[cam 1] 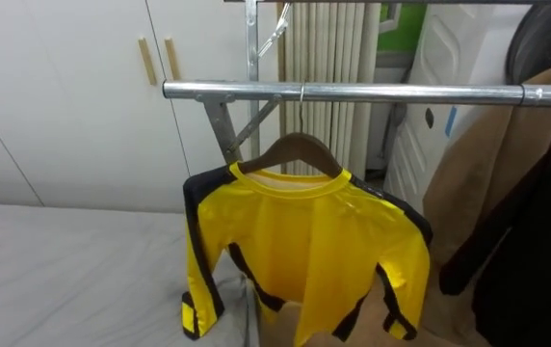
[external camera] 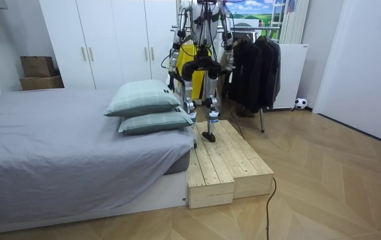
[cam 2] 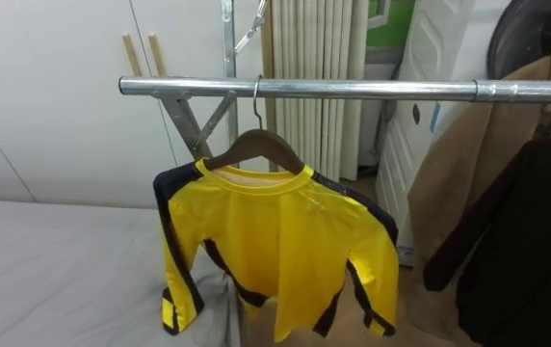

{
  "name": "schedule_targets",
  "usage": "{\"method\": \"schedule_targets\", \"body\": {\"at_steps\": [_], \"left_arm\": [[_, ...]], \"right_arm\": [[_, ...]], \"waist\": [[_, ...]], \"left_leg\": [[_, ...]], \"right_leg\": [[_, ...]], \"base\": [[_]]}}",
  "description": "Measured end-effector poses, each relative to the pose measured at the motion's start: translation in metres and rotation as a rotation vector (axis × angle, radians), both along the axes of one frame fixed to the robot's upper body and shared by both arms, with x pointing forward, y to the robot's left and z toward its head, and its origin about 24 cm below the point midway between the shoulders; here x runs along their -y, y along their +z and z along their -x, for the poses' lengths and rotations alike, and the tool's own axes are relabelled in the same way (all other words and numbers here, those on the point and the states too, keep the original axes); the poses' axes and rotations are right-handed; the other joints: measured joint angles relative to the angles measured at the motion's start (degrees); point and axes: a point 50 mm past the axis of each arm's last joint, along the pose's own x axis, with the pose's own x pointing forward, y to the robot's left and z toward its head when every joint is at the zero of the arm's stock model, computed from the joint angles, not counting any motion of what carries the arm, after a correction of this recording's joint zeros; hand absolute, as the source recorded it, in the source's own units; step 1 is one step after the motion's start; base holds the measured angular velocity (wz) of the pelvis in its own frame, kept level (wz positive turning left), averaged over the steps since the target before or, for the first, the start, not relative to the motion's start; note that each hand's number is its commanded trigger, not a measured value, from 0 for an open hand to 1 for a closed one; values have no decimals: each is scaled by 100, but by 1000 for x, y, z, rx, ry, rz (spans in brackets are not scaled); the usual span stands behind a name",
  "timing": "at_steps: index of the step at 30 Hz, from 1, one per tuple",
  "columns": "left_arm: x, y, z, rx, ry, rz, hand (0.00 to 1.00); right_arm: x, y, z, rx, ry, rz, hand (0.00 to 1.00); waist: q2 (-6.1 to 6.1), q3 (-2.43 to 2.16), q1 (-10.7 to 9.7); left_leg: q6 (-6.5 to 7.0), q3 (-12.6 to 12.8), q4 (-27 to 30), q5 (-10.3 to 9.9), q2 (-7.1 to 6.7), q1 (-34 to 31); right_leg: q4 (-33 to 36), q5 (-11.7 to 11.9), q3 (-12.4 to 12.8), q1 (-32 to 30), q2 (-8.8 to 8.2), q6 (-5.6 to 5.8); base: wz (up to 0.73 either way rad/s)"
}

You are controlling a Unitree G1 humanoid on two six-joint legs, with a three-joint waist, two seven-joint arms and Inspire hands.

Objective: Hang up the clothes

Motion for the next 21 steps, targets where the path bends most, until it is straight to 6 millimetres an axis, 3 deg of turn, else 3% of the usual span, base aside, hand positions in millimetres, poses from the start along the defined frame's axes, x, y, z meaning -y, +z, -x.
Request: {"method": "schedule_targets", "body": {"at_steps": [12, 21], "left_arm": [[-2, 1, -9, 21, -58, -60, 0], [-1, 1, -11, 39, -76, -79, 0]], "right_arm": [[-2, 0, -14, 16, 99, 27, 0], [-3, 2, -21, 38, 156, 67, 0]], "waist": [[-57, 31, 17], [-41, 23, 79]], "left_leg": [[0, -57, -1, 0, -1, -5], [0, -57, -5, 0, -2, 3]], "right_leg": [[-8, 0, -20, 13, 1, -1], [-4, 2, 46, 2, 13, -3]], "base": [[0], [-1]]}}
